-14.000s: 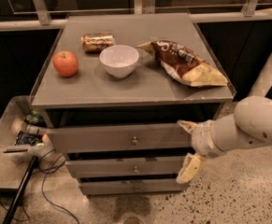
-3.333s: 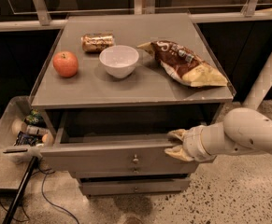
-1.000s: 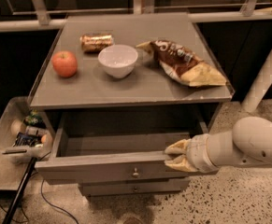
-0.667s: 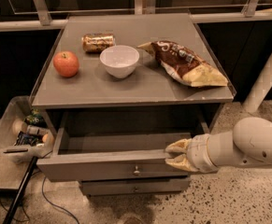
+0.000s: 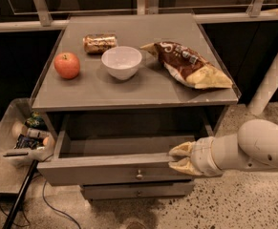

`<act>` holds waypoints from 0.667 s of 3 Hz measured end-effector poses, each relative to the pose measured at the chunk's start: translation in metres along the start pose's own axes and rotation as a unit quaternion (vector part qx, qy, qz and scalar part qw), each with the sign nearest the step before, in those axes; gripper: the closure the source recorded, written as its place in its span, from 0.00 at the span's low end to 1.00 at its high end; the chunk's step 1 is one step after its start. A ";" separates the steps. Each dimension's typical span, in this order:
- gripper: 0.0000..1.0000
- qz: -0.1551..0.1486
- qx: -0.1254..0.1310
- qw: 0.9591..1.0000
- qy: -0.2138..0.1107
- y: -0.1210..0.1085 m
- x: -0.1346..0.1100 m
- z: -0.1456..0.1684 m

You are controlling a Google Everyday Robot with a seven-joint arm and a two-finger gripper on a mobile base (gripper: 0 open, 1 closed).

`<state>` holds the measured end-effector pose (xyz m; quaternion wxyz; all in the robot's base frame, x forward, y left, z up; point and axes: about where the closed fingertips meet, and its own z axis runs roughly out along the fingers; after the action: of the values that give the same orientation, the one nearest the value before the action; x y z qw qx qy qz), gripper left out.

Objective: Open top drawer

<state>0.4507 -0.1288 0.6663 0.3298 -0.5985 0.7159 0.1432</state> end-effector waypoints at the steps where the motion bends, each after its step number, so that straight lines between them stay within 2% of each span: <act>1: 0.36 0.000 0.000 1.000 0.000 0.000 0.000 0.000; 2: 0.21 0.000 0.000 1.000 0.000 0.000 0.000 0.000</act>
Offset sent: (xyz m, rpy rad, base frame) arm 0.0000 0.0000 0.0000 0.0000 0.0000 0.0000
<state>0.4507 -0.1287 0.6663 0.3298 -0.5985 0.7159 0.1432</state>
